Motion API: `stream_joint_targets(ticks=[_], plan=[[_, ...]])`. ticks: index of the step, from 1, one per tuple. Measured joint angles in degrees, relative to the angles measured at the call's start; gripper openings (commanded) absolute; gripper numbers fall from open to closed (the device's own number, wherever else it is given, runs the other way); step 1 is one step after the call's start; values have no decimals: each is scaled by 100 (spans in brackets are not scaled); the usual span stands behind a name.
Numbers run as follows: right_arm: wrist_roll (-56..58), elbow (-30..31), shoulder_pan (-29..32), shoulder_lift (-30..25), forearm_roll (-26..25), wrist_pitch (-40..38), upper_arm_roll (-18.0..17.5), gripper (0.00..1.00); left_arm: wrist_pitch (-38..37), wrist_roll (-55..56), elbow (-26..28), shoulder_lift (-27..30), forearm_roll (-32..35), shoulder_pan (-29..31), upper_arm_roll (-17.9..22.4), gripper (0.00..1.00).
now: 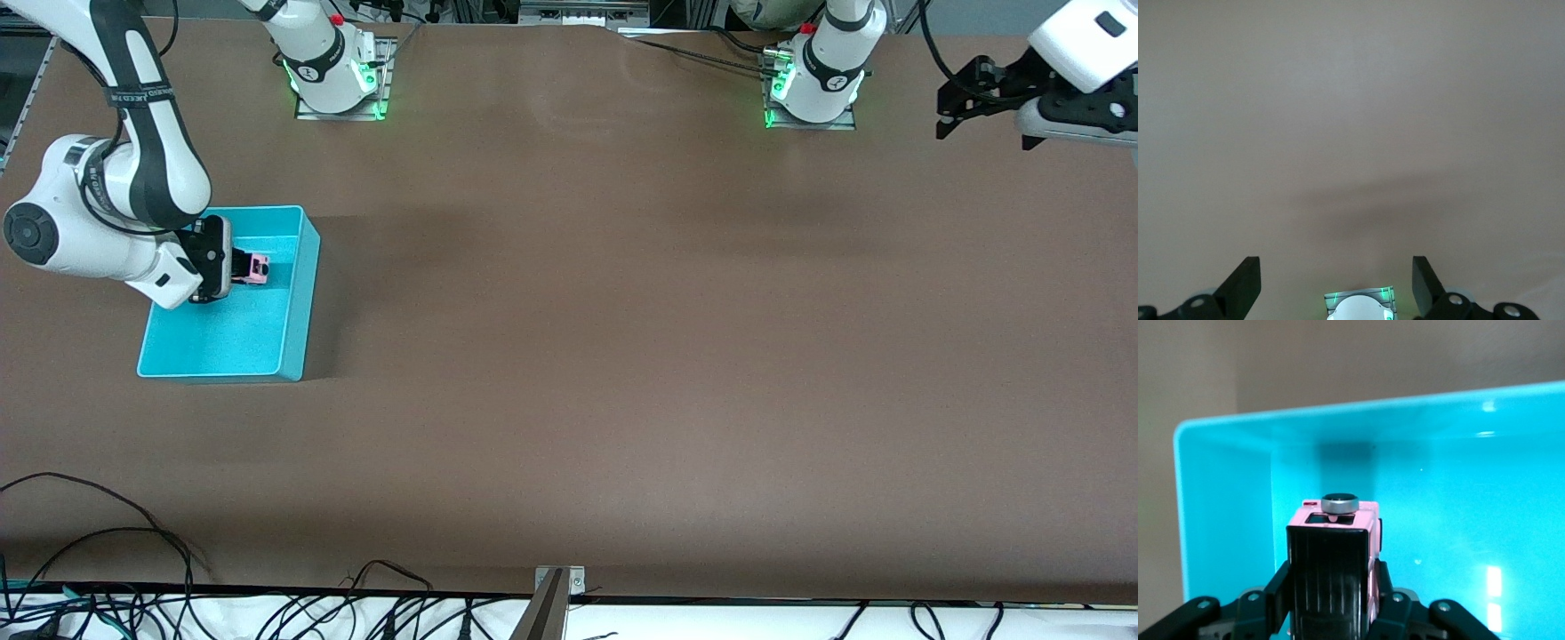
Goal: Wind and store pink jeep toy
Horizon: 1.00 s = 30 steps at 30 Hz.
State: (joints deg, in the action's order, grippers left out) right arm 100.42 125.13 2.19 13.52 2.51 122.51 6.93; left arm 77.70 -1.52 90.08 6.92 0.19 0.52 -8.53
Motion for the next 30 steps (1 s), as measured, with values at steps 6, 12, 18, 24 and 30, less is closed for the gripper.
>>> stream_joint_targets(ticks=[6,12,18,24,30], plan=[[250,419,0,18,0,611,92,9,0,12,0,0,0,-48,-104,100],[315,569,1,138,0,877,153,9,0,12,0,0,0,-54,-144,100],[326,576,57,294,0,989,199,10,0,12,0,0,0,-51,-140,100],[327,574,143,353,0,1071,206,51,0,12,0,0,0,-50,-140,100],[325,574,148,364,1,1076,207,100,0,12,0,0,0,-50,-141,100]])
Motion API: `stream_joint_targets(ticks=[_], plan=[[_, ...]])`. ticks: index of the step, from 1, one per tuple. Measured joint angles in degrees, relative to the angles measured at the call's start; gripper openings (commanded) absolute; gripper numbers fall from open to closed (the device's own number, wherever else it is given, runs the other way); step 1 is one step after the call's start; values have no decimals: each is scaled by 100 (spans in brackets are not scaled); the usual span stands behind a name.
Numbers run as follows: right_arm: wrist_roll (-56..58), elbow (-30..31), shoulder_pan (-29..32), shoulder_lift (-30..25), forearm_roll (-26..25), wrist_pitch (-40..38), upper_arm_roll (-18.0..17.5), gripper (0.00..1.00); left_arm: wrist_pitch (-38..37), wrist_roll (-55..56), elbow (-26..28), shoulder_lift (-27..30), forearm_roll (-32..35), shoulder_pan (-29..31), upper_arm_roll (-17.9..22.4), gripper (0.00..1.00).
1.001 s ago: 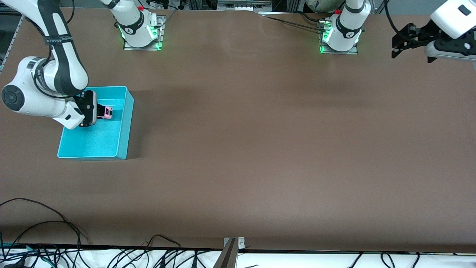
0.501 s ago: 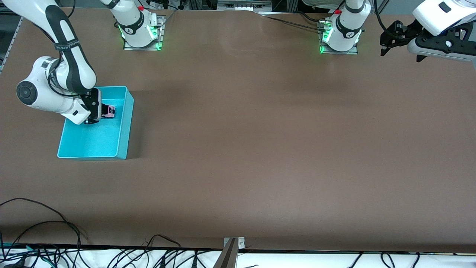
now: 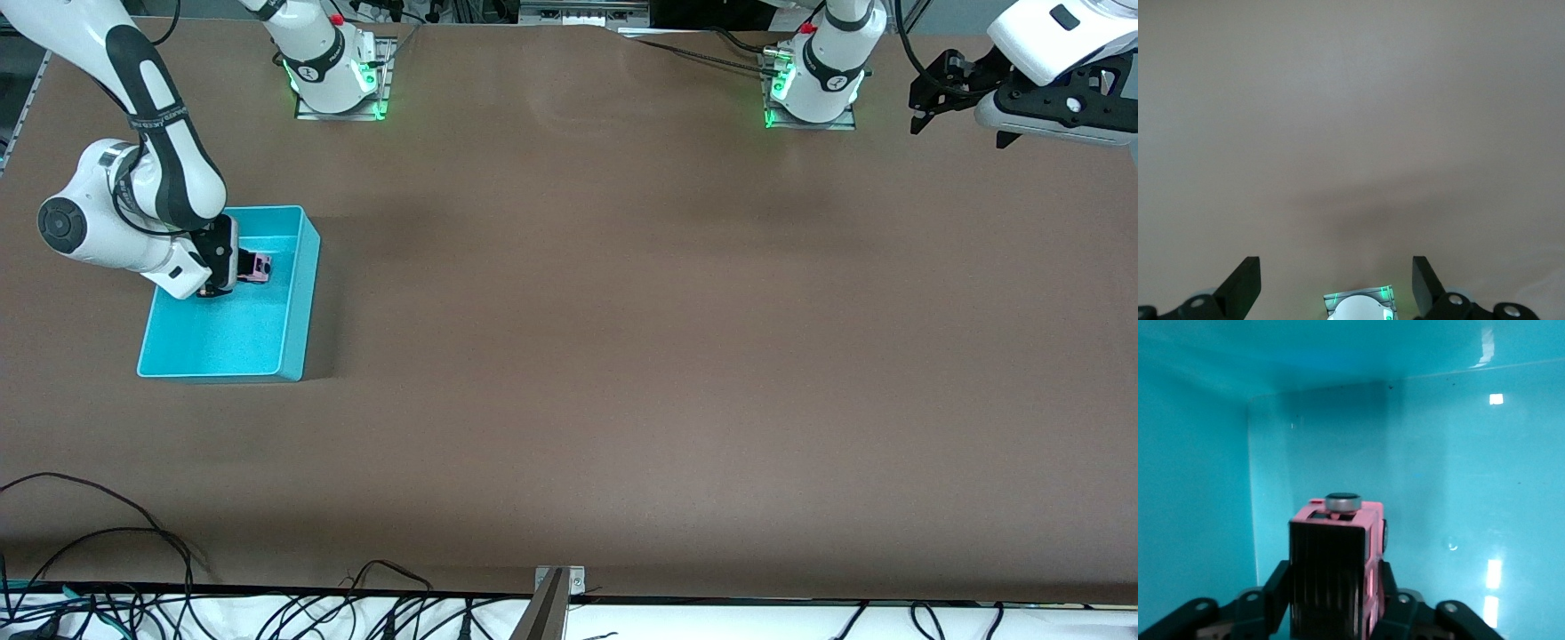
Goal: Wind and store pink jeep toy
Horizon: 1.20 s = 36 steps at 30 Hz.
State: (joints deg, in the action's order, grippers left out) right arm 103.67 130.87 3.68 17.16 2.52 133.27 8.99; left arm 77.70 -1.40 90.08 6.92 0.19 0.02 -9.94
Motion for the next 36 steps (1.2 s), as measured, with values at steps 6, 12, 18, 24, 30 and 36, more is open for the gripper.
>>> stream_joint_targets(ticks=[6,12,18,24,30,36], plan=[[2,-163,-6,1,0,-105,-19,100,0,0,0,0,0,-1,-12,100],[-293,-1121,-31,-30,13,-1261,-170,100,0,0,0,0,0,-3,-34,100],[-1557,-2513,-120,-88,19,-2749,-510,100,0,0,-2,0,0,-2,-25,100],[-3065,-3594,-212,-121,20,-3465,-731,100,0,0,-85,0,0,2,-11,100],[-4483,-4422,-284,-120,21,-3903,-834,100,0,-1,-116,-5,0,8,-2,100],[-6487,-4840,-306,-109,25,-4112,-982,100,0,-1,-115,-60,0,-4,-13,100]])
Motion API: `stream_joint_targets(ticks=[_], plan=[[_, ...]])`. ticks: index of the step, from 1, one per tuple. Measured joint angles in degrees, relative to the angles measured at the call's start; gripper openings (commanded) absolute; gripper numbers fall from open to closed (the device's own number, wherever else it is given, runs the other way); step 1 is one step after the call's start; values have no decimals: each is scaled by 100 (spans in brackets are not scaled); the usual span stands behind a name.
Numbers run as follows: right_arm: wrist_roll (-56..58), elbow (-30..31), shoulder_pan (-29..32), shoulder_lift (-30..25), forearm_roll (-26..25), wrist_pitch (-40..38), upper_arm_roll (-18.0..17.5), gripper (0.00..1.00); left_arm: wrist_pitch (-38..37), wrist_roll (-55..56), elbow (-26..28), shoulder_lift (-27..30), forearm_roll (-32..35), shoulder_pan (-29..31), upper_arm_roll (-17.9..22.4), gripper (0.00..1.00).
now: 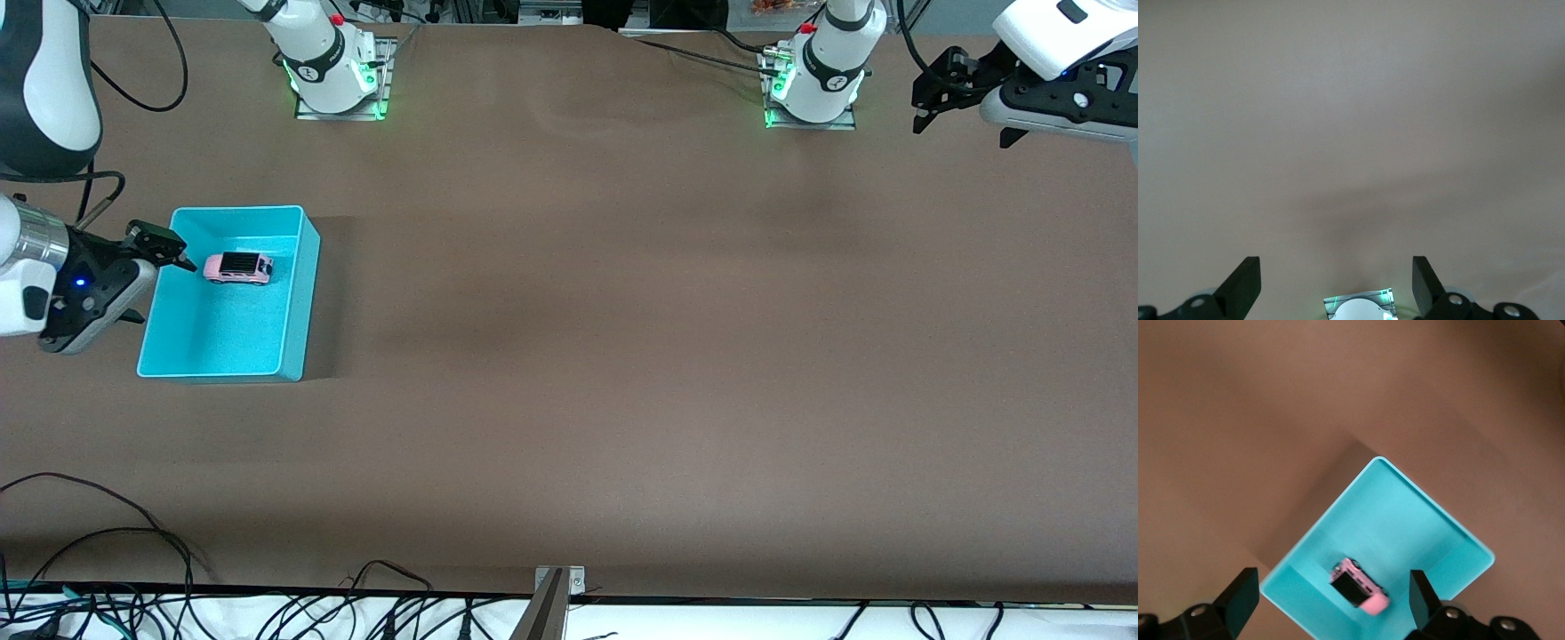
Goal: Wind and store pink jeep toy
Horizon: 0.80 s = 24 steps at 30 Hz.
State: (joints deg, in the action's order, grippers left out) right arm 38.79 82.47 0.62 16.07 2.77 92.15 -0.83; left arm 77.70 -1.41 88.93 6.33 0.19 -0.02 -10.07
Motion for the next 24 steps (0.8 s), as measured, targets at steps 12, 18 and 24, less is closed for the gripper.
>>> stream_joint_targets(ticks=[12,18,24], plan=[[-3024,-262,-160,33,1,-85,-279,100,0,0,0,-62,0,0,1,100],[-3137,-333,-99,26,-23,-167,-207,100,0,0,0,-68,0,37,42,100],[-3173,-286,-67,-101,-164,-287,-160,100,0,0,-1,-69,0,154,79,100]])
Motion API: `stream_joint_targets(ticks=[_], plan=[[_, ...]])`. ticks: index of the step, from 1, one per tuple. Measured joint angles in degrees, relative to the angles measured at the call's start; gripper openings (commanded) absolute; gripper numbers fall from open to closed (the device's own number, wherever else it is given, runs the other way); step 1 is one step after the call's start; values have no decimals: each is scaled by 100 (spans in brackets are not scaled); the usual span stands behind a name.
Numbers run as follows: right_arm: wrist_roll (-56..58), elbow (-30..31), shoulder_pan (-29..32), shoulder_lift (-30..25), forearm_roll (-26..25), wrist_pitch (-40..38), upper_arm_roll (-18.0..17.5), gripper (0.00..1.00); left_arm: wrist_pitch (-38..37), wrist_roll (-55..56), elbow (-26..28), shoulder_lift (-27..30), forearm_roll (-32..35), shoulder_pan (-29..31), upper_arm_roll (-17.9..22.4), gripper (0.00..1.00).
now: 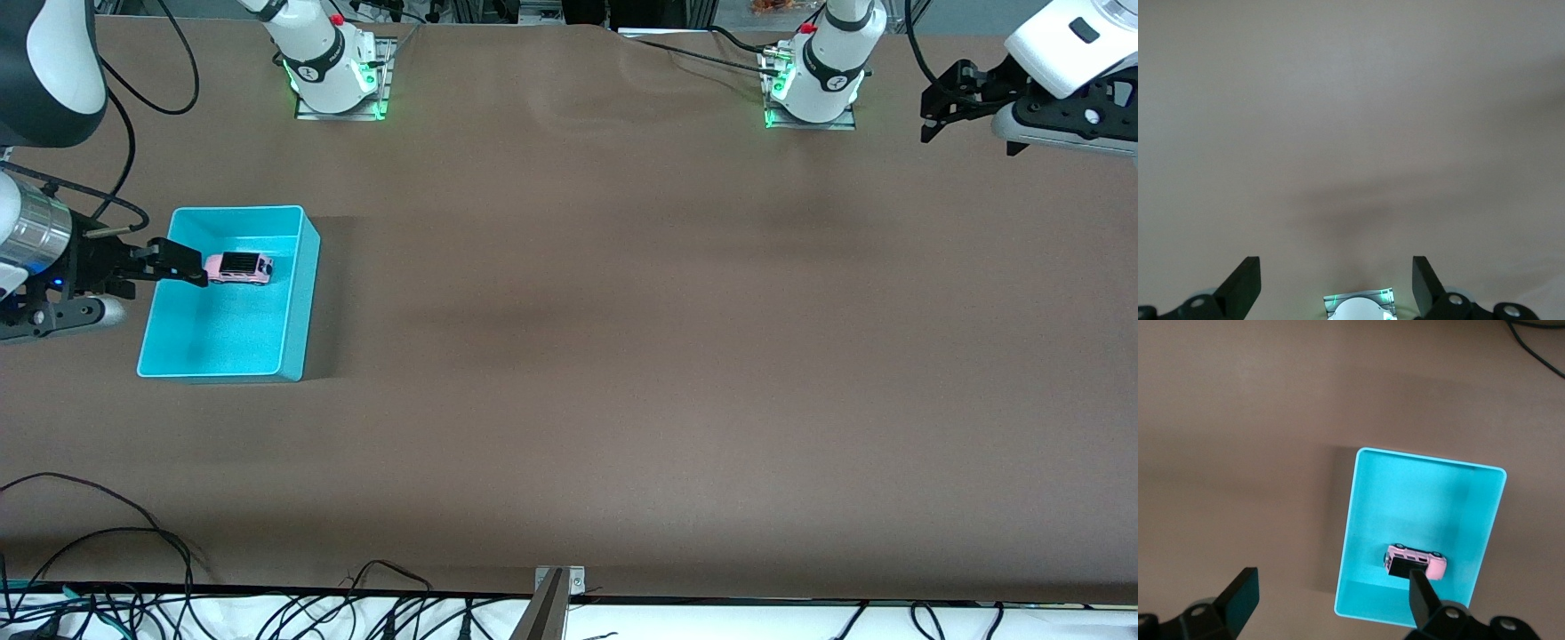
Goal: Wind and store pink jeep toy
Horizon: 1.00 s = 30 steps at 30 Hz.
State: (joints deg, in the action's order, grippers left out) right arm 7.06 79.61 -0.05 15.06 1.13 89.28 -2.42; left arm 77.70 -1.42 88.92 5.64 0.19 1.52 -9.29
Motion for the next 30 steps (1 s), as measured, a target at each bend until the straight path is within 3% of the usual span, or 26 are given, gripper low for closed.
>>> stream_joint_targets(ticks=[15,30], plan=[[-38,1616,5,-1312,-123,300,128,100,0,-2,0,-103,1,394,34,100],[-38,1738,-38,-1430,-246,464,175,100,0,-4,-108,-239,0,395,2,100]])
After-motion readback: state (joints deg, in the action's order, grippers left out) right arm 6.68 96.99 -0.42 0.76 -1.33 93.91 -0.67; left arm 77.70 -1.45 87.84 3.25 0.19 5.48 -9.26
